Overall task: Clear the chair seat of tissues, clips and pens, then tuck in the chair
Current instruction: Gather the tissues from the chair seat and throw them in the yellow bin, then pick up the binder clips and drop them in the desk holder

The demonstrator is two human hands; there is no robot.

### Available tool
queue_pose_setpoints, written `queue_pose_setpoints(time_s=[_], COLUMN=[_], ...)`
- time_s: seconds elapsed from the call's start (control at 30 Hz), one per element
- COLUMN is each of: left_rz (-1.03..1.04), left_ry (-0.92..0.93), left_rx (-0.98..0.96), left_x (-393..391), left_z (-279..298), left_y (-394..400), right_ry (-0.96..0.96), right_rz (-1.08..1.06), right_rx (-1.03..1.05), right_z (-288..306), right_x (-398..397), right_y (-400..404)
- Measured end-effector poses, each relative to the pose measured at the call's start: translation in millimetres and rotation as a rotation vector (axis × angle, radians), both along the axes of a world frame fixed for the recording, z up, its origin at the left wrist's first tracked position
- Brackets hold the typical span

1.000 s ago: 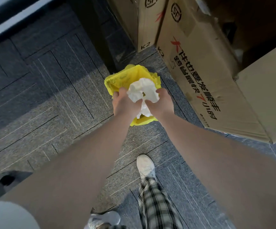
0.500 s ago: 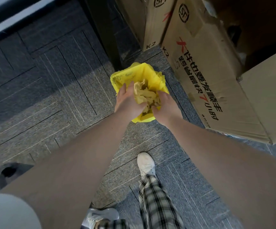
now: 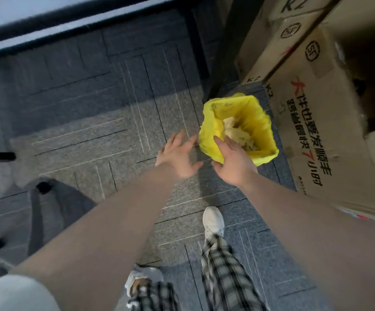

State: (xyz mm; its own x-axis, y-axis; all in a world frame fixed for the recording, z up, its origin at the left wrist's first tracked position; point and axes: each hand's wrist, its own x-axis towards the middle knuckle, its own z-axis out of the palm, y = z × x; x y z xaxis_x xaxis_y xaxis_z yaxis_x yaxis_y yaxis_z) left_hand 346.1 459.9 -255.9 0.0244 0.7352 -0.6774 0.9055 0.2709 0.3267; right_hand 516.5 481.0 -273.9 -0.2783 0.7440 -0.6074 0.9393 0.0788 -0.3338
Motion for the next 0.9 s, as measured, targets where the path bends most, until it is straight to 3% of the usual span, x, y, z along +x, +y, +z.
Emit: queue_pose_setpoints(time_s=[0.27,0.5,0.9], left_rz=[0.135,0.373,0.824], left_ry=[0.074,0.141,0.280], left_rx=[0.020,0.074,0.133], left_x=[-130,-242,-351], left_z=[55,92,136], left_y=[-93,-202,-430], right_ry=[-0.013,0.047,0.144], right_rz=[0.271,0.522,0.937], right_rx=[0.007,0.037,0.063], right_z=[44,86,130], right_x=[-134,-269,-448], right_y=[-51,-116,-285])
